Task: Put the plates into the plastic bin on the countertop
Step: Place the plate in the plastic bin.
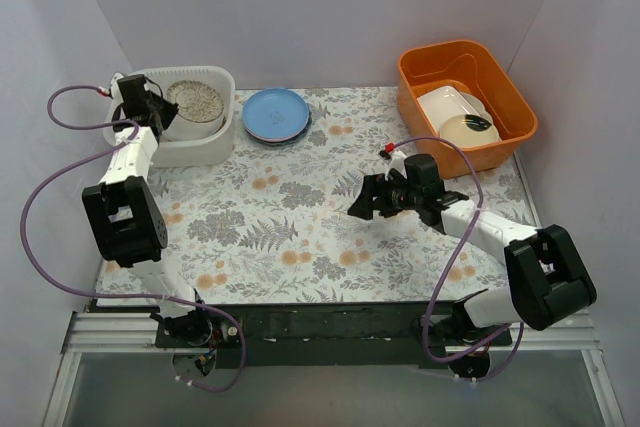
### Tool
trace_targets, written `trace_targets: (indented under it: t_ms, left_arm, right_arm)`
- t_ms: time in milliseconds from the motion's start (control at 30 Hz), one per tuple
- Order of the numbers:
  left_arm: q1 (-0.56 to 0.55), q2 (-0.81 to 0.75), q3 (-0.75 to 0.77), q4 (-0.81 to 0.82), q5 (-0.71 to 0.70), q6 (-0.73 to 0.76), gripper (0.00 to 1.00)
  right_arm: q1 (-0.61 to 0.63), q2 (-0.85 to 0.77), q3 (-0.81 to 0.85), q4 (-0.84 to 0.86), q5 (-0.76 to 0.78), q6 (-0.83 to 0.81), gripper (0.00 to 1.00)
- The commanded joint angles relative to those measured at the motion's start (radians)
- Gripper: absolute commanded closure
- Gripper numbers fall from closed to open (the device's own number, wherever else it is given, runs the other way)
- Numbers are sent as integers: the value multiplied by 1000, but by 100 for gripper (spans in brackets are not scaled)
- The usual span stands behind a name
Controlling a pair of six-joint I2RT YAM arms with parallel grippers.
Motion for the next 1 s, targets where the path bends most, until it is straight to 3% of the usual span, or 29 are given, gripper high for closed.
trace_targets:
  t_ms: [0, 200, 967]
  left_arm:
    - [3, -42, 9, 50, -44, -28, 100]
    - [10, -13, 21, 21, -116, -25, 100]
    - [16, 142, 55, -34, -149, 15, 100]
  right_arm:
    - [3, -40, -13, -20, 18, -15, 10]
    - [3, -44, -5, -32, 24, -14, 10]
    - [3, 26, 36, -15, -6, -20, 10]
